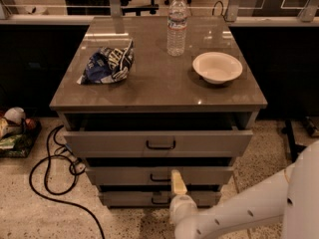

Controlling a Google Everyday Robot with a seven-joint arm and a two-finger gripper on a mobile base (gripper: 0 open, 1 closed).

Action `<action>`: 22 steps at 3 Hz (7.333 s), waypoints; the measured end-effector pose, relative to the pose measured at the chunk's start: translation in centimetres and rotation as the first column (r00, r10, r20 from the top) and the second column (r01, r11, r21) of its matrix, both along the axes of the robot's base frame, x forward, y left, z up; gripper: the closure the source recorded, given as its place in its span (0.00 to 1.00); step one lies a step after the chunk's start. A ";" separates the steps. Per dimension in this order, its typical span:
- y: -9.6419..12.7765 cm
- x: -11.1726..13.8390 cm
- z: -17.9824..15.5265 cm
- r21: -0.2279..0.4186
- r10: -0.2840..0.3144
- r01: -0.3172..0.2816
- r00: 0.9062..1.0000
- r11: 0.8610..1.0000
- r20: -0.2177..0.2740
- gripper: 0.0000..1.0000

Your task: Open middle drawer

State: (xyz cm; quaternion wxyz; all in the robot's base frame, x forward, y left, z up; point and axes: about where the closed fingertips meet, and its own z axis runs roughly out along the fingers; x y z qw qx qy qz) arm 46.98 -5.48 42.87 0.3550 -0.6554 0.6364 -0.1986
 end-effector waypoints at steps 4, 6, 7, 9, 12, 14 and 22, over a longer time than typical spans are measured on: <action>-3.8 7.9 -0.1 -0.141 -0.109 0.130 0.984 0.982 0.144 0.00; -3.1 9.5 -1.5 -0.133 -0.098 0.115 0.987 0.984 0.131 0.00; -2.7 10.9 -3.8 -0.117 -0.104 0.117 0.989 0.986 0.107 0.00; -3.6 12.1 -5.1 -0.112 -0.138 0.151 0.984 0.982 0.114 0.13; -3.6 12.1 -3.2 -0.112 -0.138 0.151 0.984 0.982 0.115 0.82; -3.6 12.1 -2.3 -0.112 -0.138 0.151 0.984 0.982 0.115 1.00; -0.6 -0.4 0.6 -0.236 0.056 -0.078 0.994 0.969 -0.098 1.00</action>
Offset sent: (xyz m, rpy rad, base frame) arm 0.0545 -0.0463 -0.0235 -0.0989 -0.0686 -0.1594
